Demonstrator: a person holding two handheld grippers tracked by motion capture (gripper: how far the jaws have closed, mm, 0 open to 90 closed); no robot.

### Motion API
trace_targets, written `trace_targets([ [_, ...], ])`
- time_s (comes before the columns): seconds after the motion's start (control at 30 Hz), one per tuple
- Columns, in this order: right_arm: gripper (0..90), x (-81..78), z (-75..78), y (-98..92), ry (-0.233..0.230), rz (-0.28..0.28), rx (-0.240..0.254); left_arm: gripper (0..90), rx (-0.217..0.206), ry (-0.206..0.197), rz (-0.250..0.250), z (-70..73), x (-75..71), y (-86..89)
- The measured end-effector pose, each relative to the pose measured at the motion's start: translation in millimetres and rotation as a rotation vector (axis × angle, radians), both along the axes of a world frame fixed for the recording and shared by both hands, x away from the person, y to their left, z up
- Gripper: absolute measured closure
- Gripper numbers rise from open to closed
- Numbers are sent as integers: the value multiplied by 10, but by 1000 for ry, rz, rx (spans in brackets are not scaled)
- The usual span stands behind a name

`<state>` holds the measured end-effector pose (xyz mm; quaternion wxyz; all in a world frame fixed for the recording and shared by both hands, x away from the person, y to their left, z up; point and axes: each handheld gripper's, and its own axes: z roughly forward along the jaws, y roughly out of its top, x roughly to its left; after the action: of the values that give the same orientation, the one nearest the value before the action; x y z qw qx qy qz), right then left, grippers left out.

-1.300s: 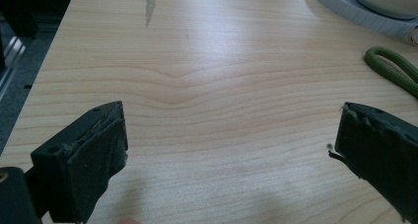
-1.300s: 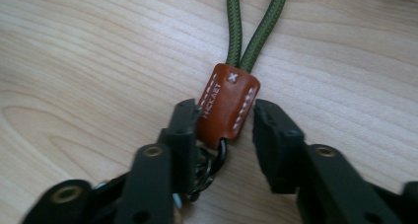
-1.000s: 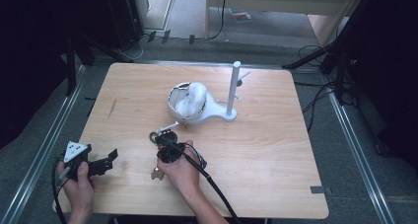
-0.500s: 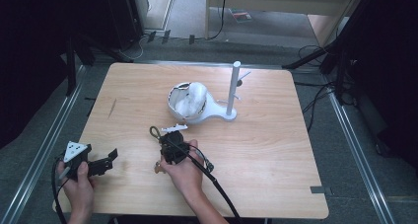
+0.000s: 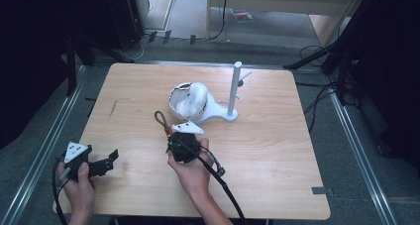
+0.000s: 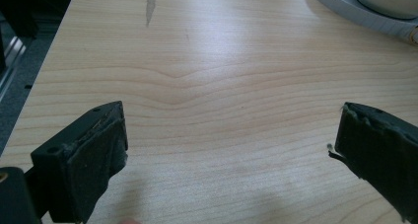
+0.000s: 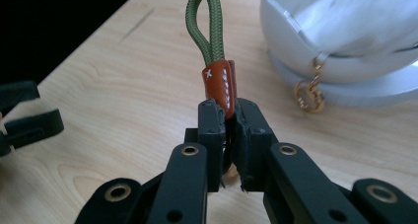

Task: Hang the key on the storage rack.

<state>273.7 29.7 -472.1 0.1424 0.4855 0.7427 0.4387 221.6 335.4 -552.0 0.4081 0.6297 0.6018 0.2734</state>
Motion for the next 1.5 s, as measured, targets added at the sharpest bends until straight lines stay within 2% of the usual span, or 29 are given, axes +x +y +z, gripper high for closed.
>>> trace_targets([
  [0.17, 840, -19, 79, -92, -56, -5, 36, 0, 4, 0, -1, 0, 1, 1],
  [0.63, 840, -89, 243, -361, -254, -37, 133, 0, 7, -1, 0, 0, 1, -2],
  [0.9, 840, -100, 315, -529, -332, -63, 180, 0, 7, 2, -1, 2, 0, -1],
  [1.23, 840, -109, 388, -752, -384, -112, 210, 0, 8, 3, -2, 2, -1, 1],
  [1.5, 839, -127, 418, -964, -405, -158, 224, 0, 10, 4, -3, 2, 0, 0],
])
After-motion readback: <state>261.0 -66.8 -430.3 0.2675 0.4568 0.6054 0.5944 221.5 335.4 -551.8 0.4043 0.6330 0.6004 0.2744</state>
